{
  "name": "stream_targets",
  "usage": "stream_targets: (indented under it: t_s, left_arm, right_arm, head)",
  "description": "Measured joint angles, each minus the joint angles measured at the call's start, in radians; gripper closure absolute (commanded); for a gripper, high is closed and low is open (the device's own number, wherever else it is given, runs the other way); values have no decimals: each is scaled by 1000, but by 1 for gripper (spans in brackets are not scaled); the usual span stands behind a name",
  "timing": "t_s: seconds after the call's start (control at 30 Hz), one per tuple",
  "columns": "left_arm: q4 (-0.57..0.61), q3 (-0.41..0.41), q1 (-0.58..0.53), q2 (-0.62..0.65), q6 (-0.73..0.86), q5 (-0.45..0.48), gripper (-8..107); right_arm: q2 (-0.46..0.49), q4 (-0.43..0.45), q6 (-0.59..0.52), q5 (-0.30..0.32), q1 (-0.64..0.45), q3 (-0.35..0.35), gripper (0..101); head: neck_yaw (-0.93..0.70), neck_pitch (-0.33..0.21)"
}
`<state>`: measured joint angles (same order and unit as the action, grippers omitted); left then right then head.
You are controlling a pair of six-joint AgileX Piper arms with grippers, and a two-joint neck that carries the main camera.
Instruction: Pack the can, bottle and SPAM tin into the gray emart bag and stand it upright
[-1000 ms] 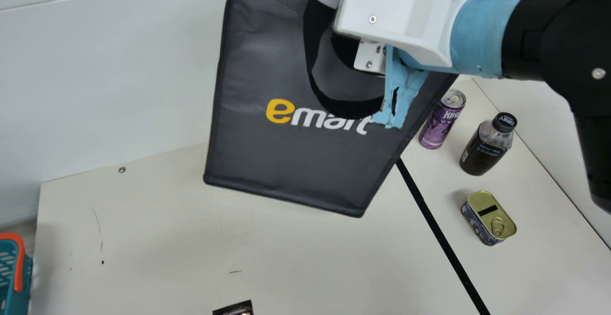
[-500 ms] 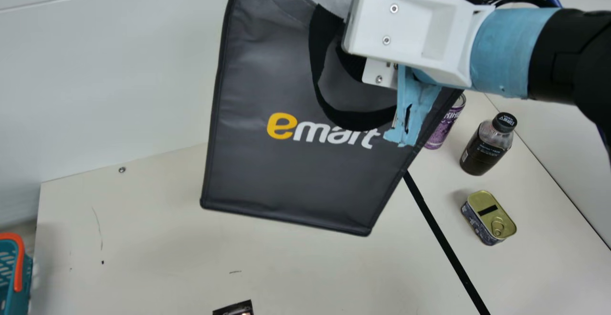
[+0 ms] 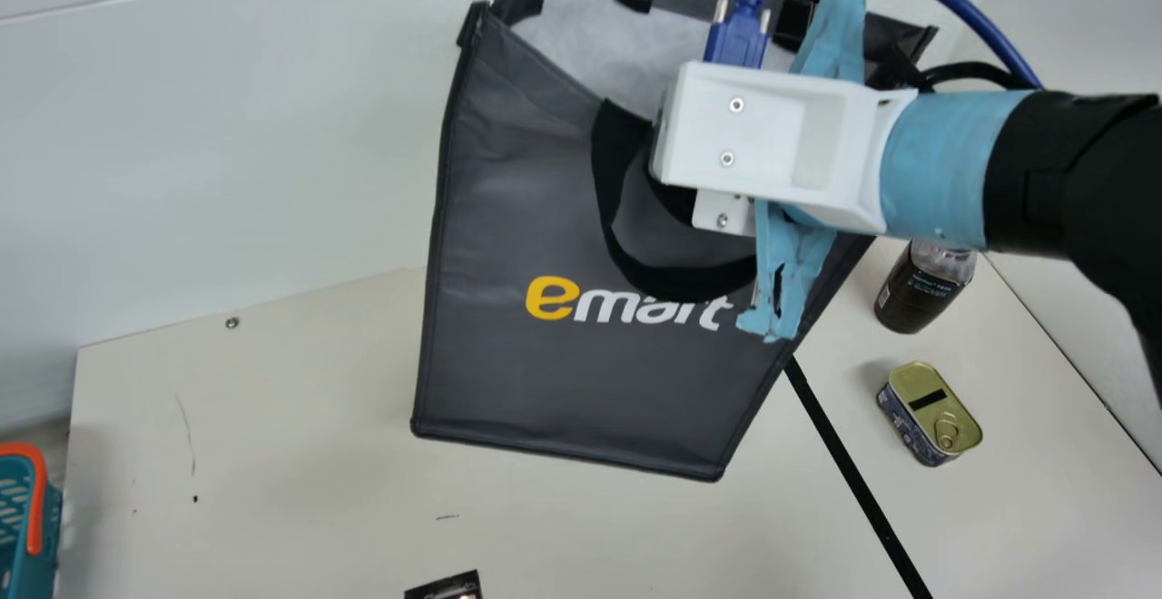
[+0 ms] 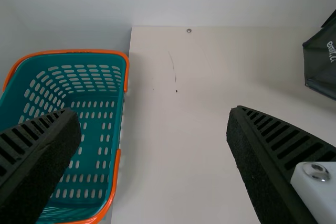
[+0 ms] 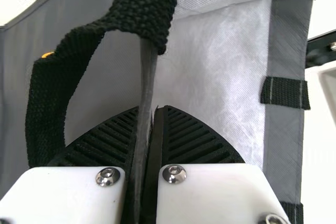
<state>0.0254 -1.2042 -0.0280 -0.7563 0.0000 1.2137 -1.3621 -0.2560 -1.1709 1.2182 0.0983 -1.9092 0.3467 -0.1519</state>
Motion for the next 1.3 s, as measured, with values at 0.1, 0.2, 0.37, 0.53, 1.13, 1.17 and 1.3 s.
stream_targets:
  t_s: [0.1, 0.2, 0.37, 0.53, 1.13, 1.17, 1.3]
  left_arm:
    - [0, 0, 0, 0, 0, 0, 9]
    - [0, 0, 0, 0, 0, 0, 9]
    - [0, 0, 0, 0, 0, 0, 9]
    - [0, 0, 0, 0, 0, 0, 9]
    - [0, 0, 0, 0, 0, 0, 9]
    - [0, 0, 0, 0, 0, 0, 9]
    - [0, 0, 0, 0, 0, 0, 9]
  right_arm:
    - [12, 4, 3, 0, 2, 36, 101]
    - [21, 6, 8, 0, 6, 70, 101]
    - [34, 5, 19, 0, 10, 121, 101]
    - [46, -4, 32, -2, 20, 167, 101]
    - [136, -21, 171, -1, 163, 309, 101]
    - [143, -21, 181, 0, 174, 316, 101]
    - [166, -15, 222, 1, 215, 339, 101]
  head:
    - [0, 0]
    - [0, 0]
    - [0, 0]
    - [2, 0]
    - [2, 2]
    - [0, 2]
    - [2, 0]
